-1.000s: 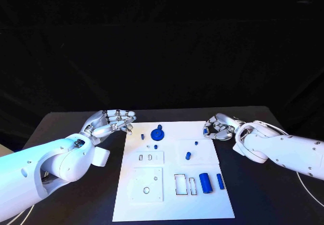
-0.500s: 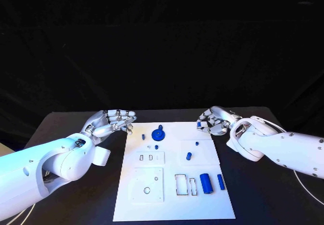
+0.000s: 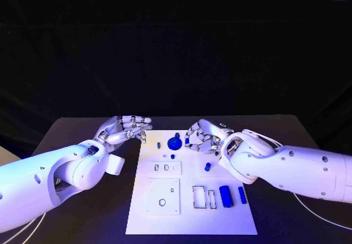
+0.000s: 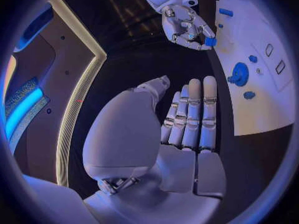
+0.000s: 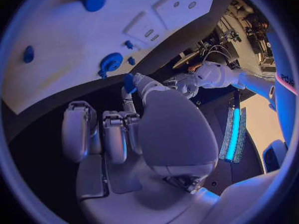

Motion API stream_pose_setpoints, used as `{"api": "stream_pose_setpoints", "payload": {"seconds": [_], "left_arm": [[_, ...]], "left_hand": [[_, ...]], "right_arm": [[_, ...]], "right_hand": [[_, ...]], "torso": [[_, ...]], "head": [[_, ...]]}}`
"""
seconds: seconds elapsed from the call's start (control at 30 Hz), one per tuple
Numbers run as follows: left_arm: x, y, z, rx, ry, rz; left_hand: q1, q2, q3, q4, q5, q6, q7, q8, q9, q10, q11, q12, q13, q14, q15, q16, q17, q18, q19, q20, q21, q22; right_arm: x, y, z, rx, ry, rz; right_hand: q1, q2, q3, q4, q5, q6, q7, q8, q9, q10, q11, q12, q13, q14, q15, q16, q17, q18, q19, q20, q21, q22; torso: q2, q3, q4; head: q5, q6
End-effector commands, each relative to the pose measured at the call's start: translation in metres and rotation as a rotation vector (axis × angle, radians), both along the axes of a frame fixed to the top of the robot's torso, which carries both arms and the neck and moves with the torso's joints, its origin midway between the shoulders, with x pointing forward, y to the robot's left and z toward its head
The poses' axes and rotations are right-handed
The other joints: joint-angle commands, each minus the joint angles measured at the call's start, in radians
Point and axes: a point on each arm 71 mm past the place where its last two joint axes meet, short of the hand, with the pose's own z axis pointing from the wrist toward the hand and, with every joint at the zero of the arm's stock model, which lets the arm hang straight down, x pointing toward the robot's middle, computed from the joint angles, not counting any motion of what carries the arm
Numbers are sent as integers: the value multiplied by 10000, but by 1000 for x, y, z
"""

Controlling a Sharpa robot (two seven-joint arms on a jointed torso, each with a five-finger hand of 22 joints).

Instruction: Assemble the parts on the task board

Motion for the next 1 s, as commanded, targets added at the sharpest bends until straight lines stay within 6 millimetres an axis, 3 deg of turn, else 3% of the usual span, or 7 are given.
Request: {"api": "stream_pose_setpoints", "payload": {"seconds": [0.03,0.1,0.33,0.5,0.6,0.77,1.0], "left_arm": [[-1,-3,0,123,-42,-210],[-1,-3,0,159,-40,-221],[-1,-4,-1,286,-26,-254],[-1,-5,-1,341,-22,-291],[-1,-5,-1,388,-13,-308],[-1,-5,-1,463,6,-326],[-1,-6,-2,547,18,-385]], "left_hand": [[-70,-37,114,-9,-47,35,-68,53,22,190,-63,202,101,130,-43,364,199,158,84,-70,216,104],[-99,-54,163,-17,-51,37,-99,56,34,280,-112,370,197,234,-89,650,356,158,145,-110,389,189],[-168,-78,228,-80,-58,42,-188,57,68,421,-237,993,584,465,-203,1325,743,156,251,-206,837,414],[-213,-70,240,-130,-58,54,-239,58,90,375,-305,1500,922,711,-268,1792,1068,32,788,-263,1475,1226],[-247,-69,254,-148,-56,50,-250,50,100,245,-322,1789,1126,970,-285,2156,1522,-24,996,-285,1762,1585],[-307,-69,258,-196,-56,60,-313,38,123,122,-413,2674,1718,2317,-368,3555,3514,-272,2013,-353,2725,3054],[-358,-67,311,-206,-48,111,-341,55,151,-196,-445,3440,2256,2790,-401,4076,4340,-363,2334,-388,3105,3597]], "right_arm": [[-6,12,-4,-583,-203,-240],[-9,19,-7,-656,-192,-153],[-19,41,-25,-1028,-80,56],[-22,47,-35,-1214,-47,72],[-24,50,-40,-1304,-67,105],[-27,56,-47,-1361,-23,218],[-30,61,-55,-1459,90,311]], "right_hand": [[-88,60,33,12,33,137,-101,80,133,1040,-52,39,2629,1078,-71,33,2634,-43,73,-75,-10,638],[-165,36,31,42,29,142,-114,103,149,1040,-65,39,2629,1078,-80,33,2634,-40,69,-85,-28,628],[-327,-15,20,116,25,158,-140,154,182,1040,-88,39,2629,1078,-100,33,2634,-37,68,-104,-48,620],[-466,-88,-5,182,22,147,-150,188,206,1040,-101,39,2629,1078,-114,33,2634,-38,75,-120,-49,627],[-493,-103,-11,196,21,142,-150,193,210,1040,-102,39,2629,1078,-116,33,2634,-36,74,-122,-57,623],[-493,-103,-11,196,21,142,-150,193,210,1040,-102,39,2629,1078,-116,33,2634,-36,74,-122,-57,623],[-533,-142,-23,212,21,128,-153,200,216,1040,-104,39,2629,1078,-119,33,2634,-35,73,-126,-67,618]], "torso": [[-1,-13,2],[1,-22,4],[17,8,5],[9,7,15],[13,13,14],[15,16,4],[8,9,4]], "head": [[56,-75],[82,-93],[143,-179],[171,-239],[189,-270],[219,-324],[229,-373]]}}
